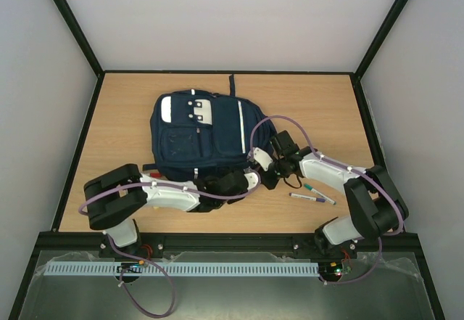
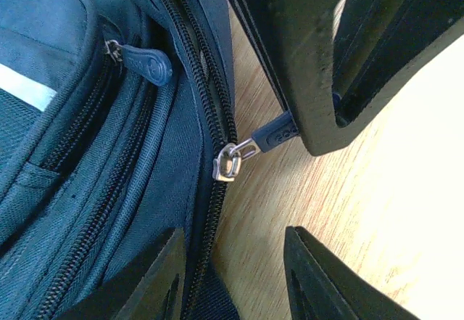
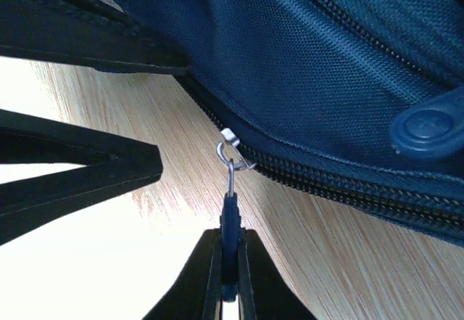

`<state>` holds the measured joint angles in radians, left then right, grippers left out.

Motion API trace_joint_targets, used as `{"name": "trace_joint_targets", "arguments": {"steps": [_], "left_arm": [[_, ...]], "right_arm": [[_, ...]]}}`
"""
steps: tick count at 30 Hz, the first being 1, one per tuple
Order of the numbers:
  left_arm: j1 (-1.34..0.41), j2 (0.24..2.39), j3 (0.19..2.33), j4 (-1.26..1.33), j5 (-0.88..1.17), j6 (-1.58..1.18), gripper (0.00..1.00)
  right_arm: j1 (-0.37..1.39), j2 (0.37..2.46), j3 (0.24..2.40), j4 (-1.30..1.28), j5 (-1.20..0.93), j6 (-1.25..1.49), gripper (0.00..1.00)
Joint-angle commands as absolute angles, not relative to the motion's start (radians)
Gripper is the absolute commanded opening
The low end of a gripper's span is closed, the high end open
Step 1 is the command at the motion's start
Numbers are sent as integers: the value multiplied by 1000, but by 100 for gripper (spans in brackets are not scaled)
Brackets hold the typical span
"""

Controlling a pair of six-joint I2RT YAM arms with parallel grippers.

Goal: Pack the student bag
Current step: Zip the student bag at the center of the board.

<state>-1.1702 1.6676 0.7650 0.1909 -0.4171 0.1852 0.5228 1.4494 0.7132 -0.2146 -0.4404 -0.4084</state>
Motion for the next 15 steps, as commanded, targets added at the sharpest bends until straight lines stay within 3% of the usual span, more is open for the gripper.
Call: {"name": "trace_joint_targets", "arguments": {"steps": [1, 3, 6, 15], "left_arm": [[-1199, 1606, 746, 274, -523, 232, 44], [-1195, 1571, 702, 330, -541, 236, 49], [-1159, 1560, 683, 342, -502, 234, 50], [-1131, 1680, 752, 311, -397, 250, 40]], "right_arm": [[522, 1467, 704, -325, -507, -431, 1], [520, 1470, 704, -320, -508, -428, 1], [519, 1474, 706, -317, -511, -424, 1], [518, 1481, 710, -327, -521, -424, 1]]}}
